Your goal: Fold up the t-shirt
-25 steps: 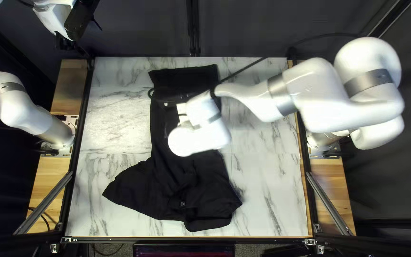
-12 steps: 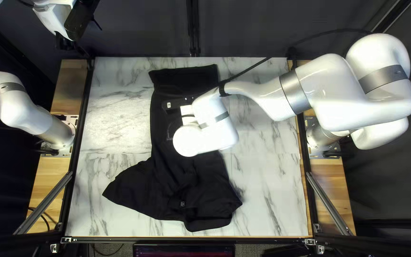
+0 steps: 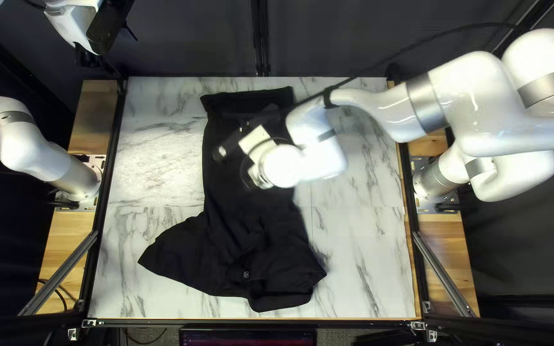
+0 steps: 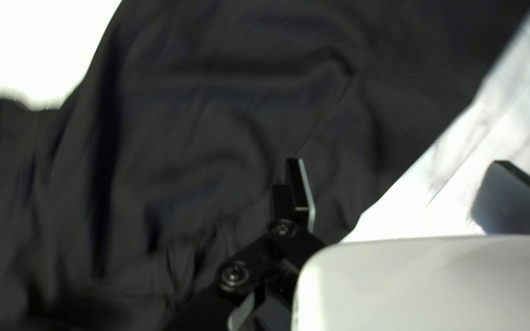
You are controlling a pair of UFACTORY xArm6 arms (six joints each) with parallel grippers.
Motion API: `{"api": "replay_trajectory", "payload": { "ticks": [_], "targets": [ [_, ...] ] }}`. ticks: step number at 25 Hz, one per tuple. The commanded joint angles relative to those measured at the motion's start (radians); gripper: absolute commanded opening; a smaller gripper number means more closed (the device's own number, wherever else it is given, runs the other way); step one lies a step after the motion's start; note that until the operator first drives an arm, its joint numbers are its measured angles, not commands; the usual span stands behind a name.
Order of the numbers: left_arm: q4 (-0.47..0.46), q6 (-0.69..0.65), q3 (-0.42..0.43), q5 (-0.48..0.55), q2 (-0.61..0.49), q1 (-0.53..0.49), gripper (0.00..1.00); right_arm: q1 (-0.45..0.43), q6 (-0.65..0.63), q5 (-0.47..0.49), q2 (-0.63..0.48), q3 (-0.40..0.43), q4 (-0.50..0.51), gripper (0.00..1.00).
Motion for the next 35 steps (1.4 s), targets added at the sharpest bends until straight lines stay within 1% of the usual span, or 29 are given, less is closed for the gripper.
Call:
{"api": "replay_trajectory", "payload": {
  "ticks": [1,2,3,4,5,6,7,8,9,10,11,13,14,24,26,27,29,30,31,33,35],
  "targets": [
    [0.0,0.0,0.0,0.0,0.0,0.0,1.0,-0.002,-0.021,-0.024,-0.036,0.032,0.0,1.0],
    [0.0,0.0,0.0,0.0,0.0,0.0,1.0,-0.008,-0.087,-0.07,-0.086,0.074,0.014,1.0],
    [0.0,0.0,0.0,0.0,0.0,0.0,1.0,-0.01,-0.179,-0.102,-0.112,0.097,0.044,1.0],
    [0.0,0.0,0.0,0.0,0.0,0.0,1.0,-0.013,-0.245,-0.123,-0.124,0.11,0.068,1.0],
    [0.0,0.0,0.0,0.0,0.0,0.0,1.0,-0.014,-0.361,-0.148,-0.133,0.127,0.109,1.0],
    [0.0,0.0,0.0,0.0,0.0,0.0,1.0,-0.011,-0.414,-0.154,-0.133,0.131,0.126,1.0],
    [0.0,0.0,0.0,0.0,0.0,0.0,1.0,-0.004,-0.51,-0.158,-0.129,0.135,0.162,1.0],
    [0.0,0.0,0.0,0.0,0.0,0.0,1.0,0.01,-0.573,-0.153,-0.124,0.134,0.183,1.0],
    [0.0,0.0,0.0,0.0,0.0,0.0,1.0,0.018,-0.613,-0.15,-0.121,0.132,0.199,1.0],
    [0.0,0.0,0.0,0.0,0.0,0.0,1.0,0.031,-0.692,-0.143,-0.112,0.125,0.231,1.0],
    [0.0,0.0,0.0,0.0,0.0,0.0,1.0,0.039,-0.729,-0.14,-0.107,0.123,0.247,1.0],
    [0.0,0.0,0.0,0.0,0.0,0.0,1.0,0.076,-0.911,-0.143,-0.091,0.137,0.331,1.0],
    [0.0,0.0,0.0,0.0,0.0,0.0,1.0,0.078,-0.939,-0.14,-0.09,0.141,0.342,1.0],
    [0.0,0.0,0.0,0.0,0.0,0.0,1.0,0.078,-0.939,-0.14,-0.09,0.141,0.342,1.0],
    [0.0,0.0,0.0,0.0,0.0,0.0,1.0,0.067,-1.018,-0.215,-0.114,0.206,0.364,1.0],
    [0.0,0.0,0.0,0.0,0.0,0.0,1.0,0.079,-1.054,-0.255,-0.121,0.237,0.378,1.0],
    [0.0,0.0,0.0,0.0,0.0,0.0,1.0,0.12,-1.045,-0.271,-0.109,0.242,0.376,1.0],
    [0.0,0.0,0.0,0.0,0.0,0.0,1.0,0.16,-1.026,-0.266,-0.085,0.226,0.372,1.0],
    [0.0,0.0,0.0,0.0,0.0,0.0,1.0,0.179,-1.018,-0.264,-0.072,0.218,0.369,1.0],
    [0.0,0.0,0.0,0.0,0.0,0.0,1.0,0.243,-0.979,-0.269,-0.017,0.184,0.342,1.0],
    [0.0,0.0,0.0,0.0,0.0,0.0,1.0,0.278,-0.968,-0.264,0.027,0.148,0.331,1.0]
  ]
}}
